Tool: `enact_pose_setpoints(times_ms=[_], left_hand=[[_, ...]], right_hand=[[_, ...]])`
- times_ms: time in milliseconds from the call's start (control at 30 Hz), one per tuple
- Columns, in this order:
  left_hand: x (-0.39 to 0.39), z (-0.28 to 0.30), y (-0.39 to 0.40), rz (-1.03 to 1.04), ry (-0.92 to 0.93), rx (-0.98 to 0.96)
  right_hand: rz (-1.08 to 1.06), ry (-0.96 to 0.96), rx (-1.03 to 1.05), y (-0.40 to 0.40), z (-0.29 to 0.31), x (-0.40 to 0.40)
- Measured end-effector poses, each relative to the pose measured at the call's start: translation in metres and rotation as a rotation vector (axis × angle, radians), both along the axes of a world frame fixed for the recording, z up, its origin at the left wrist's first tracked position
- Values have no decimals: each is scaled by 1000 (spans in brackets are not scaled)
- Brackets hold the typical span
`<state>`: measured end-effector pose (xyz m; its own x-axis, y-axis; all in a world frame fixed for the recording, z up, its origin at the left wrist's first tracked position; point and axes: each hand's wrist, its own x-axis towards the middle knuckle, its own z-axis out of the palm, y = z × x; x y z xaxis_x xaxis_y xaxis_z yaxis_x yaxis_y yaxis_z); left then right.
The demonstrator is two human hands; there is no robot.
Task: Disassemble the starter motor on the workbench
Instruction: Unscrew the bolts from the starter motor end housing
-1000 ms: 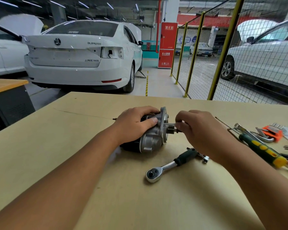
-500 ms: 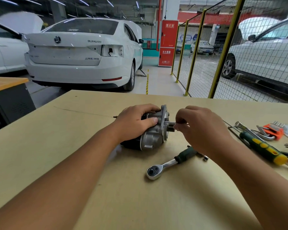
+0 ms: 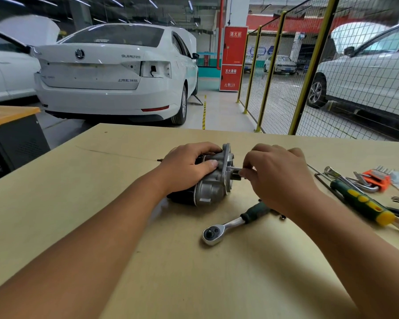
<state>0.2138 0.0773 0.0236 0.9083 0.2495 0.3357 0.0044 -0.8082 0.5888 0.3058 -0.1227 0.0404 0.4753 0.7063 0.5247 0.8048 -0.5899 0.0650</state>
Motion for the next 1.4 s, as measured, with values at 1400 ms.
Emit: enact_pose_setpoints(times_ms=[1400], left_hand=[[-2, 3, -2, 15, 22, 18]], right_hand=[[186, 254, 70, -8, 8, 14]])
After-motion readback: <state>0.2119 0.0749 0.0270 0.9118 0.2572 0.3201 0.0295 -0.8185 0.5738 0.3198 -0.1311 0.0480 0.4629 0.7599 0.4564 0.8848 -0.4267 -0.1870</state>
